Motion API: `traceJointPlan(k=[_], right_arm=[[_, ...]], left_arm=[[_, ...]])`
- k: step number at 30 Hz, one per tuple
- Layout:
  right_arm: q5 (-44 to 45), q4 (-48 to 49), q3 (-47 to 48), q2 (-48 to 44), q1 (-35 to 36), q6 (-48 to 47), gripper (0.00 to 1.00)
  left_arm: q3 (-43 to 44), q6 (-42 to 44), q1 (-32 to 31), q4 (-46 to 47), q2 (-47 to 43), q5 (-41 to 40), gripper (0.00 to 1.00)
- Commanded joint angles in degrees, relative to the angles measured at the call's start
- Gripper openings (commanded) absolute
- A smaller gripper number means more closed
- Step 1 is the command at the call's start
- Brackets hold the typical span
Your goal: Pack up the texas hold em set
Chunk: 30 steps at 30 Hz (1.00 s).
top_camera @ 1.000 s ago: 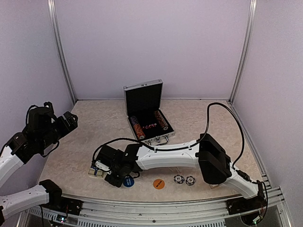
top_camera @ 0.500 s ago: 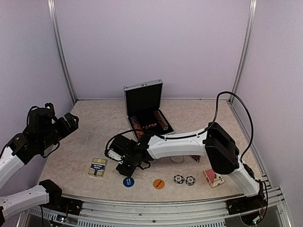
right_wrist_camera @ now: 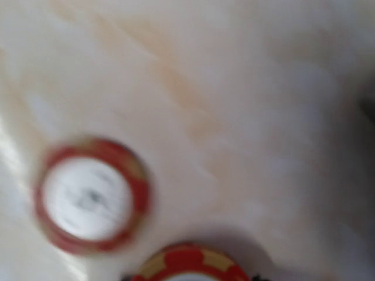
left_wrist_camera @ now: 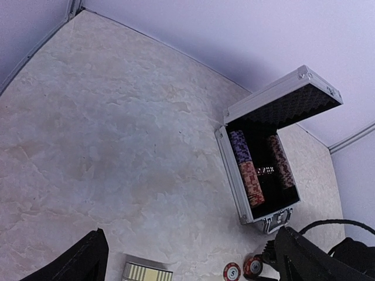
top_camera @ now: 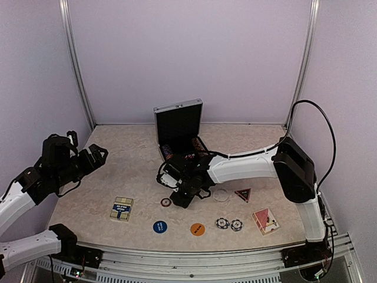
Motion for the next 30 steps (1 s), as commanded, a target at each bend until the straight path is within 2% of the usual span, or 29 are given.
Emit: traceJointPlan(k=[1,6,18,30], right_arm=[[2.7,-6.0,-4.2,-2.2,-3.2,-5.7,0.41],[1.0,-6.4,-5.2,-4.2,-5.3,-7.9,0.41],[0.9,-2.9,-4.9,-9.1,-5.4,-7.6,0.38],[2.2,4.9,-11.5,-19.8,-4.3,-9.9,0.36]], left_arm=[[-1.7,-0.6,-0.1,5.3,2.4,6.4,0.99],[-2.0,-1.6,-3.5,7.4,3.4,4.9,0.99],[-0.6,-1.5,-11.3,11.0,10.0,2.9,0.99],[1.1,0.0,-13.7,19.9,23.1,16.4,0.99]])
